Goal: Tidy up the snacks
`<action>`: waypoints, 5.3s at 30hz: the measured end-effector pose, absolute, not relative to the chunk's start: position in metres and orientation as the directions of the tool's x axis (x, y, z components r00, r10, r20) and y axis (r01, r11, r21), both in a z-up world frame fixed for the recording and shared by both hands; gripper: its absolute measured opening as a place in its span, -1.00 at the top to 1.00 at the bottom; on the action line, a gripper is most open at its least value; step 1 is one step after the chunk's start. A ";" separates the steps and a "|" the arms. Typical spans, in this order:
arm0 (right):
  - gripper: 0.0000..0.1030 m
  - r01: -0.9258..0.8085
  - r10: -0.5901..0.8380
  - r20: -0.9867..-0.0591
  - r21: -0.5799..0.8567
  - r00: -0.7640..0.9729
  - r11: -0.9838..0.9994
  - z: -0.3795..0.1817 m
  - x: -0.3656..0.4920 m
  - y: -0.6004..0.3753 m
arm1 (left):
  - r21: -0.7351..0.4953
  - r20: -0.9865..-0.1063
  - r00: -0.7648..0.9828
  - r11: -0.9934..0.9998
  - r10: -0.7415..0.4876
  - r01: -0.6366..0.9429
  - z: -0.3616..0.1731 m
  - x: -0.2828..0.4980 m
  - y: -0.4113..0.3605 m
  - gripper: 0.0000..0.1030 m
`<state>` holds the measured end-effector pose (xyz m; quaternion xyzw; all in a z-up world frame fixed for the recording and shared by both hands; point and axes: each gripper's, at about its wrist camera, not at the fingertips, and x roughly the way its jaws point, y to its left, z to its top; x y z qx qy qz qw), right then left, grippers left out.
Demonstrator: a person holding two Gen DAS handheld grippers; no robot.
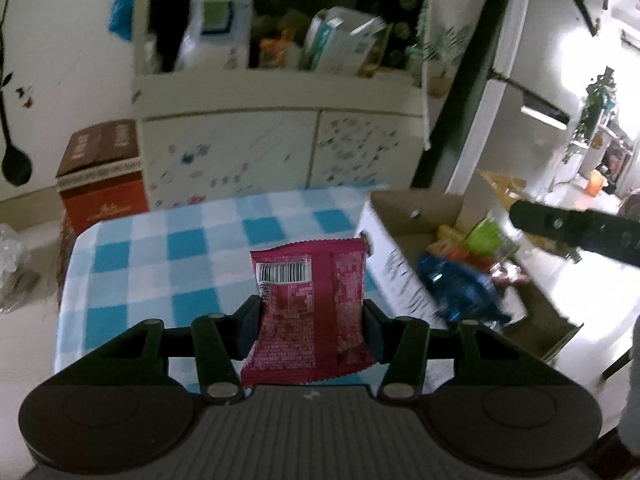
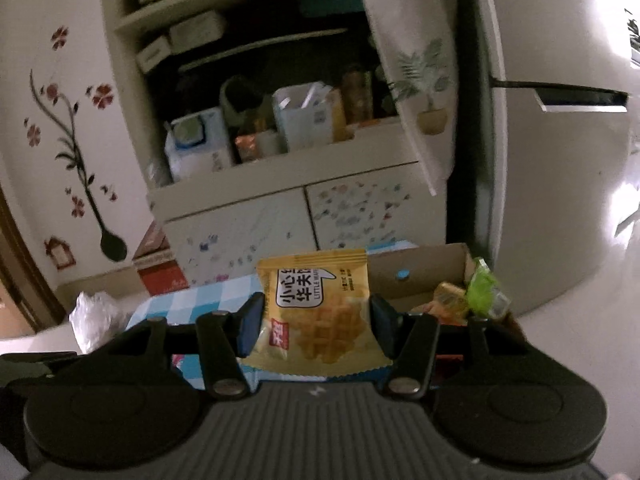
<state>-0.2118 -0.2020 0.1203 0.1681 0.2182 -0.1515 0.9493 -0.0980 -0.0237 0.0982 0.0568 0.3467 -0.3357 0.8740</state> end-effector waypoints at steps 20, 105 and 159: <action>-0.10 0.503 -0.303 -0.486 0.357 0.820 0.787 0.122 -0.232 -0.287 | -0.129 -0.606 0.466 0.657 -0.645 0.743 0.126 -0.130 -0.121 -0.13; -0.89 0.710 -0.469 -0.729 0.034 0.499 0.703 0.068 -0.254 -0.279 | 0.083 -0.796 0.519 0.793 -0.311 0.604 0.103 -0.156 -0.136 -1.00; -0.90 0.601 -0.344 -0.767 0.067 0.541 0.797 0.073 -0.250 -0.312 | 0.126 -0.796 0.576 0.879 -0.186 0.459 0.078 -0.163 -0.184 -1.00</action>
